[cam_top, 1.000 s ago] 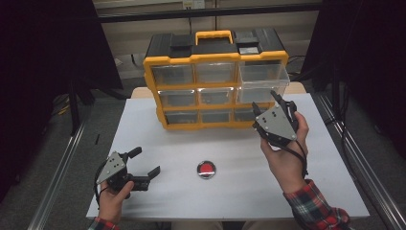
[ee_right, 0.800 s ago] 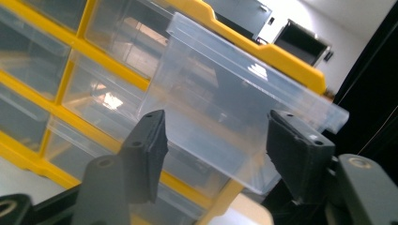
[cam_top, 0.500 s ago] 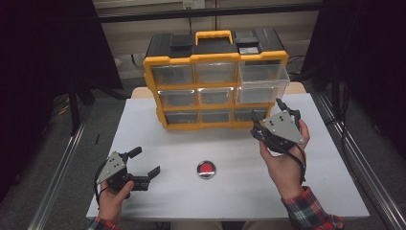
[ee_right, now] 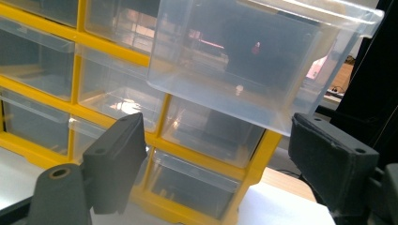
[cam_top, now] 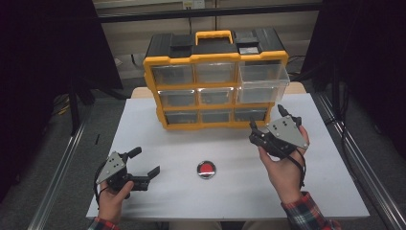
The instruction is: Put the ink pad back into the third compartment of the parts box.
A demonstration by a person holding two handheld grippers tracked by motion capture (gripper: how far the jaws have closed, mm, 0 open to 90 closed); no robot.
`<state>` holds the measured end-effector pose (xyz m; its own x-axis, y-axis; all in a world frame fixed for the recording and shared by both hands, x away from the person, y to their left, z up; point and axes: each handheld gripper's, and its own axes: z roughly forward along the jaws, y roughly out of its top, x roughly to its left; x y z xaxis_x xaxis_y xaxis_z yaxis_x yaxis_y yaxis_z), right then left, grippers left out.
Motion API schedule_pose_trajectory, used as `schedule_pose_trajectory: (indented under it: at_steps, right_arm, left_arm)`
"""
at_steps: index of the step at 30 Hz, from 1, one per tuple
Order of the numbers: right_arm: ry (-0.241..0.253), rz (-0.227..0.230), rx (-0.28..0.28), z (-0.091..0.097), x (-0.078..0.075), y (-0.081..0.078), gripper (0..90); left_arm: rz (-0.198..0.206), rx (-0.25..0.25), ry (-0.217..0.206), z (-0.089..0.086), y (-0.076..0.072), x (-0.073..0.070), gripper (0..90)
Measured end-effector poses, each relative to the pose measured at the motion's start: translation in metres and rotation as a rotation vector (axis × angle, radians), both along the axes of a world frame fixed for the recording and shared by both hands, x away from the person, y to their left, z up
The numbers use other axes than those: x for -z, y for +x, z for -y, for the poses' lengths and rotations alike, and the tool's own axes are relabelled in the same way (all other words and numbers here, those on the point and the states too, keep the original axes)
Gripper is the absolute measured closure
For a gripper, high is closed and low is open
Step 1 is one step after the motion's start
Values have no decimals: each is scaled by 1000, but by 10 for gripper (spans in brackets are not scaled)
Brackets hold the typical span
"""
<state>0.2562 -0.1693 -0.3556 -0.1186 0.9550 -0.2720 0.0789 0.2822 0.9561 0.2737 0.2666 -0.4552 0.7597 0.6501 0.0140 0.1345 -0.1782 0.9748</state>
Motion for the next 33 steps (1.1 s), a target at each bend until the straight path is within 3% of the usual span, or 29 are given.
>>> schedule_pose_trajectory:
  at_steps: [1,2,6,7,12,15,25,28,29,33]
  right_arm:
    - [8,-3,-6,0,1,0,177]
    - [8,-7,-8,-1,3,0,175]
    - [21,-23,-30,-4,9,2,161]
    - [35,-26,-35,-5,10,2,158]
    - [66,-44,-61,-6,13,3,136]
    - [91,-41,-76,-7,16,3,120]
    - [181,-103,-198,-17,31,6,81]
    - [191,-121,-221,-19,34,7,80]
    - [194,-124,-229,-21,35,8,79]
    - [202,-138,-257,-25,42,10,75]
  left_arm:
    - [-6,-12,-33,2,-1,0,19]
    - [-6,-6,-35,1,-1,0,19]
    - [-5,-7,-34,1,-1,0,19]
    - [-1,-2,-17,0,-1,0,19]
    - [-11,-12,-38,2,-1,1,19]
    - [-5,-5,-15,2,-1,0,19]
    - [-2,5,-8,0,0,0,20]
    - [-3,3,-13,1,-1,0,19]
    - [-8,0,-34,2,-1,0,20]
    - [-2,-1,-20,0,-1,0,19]
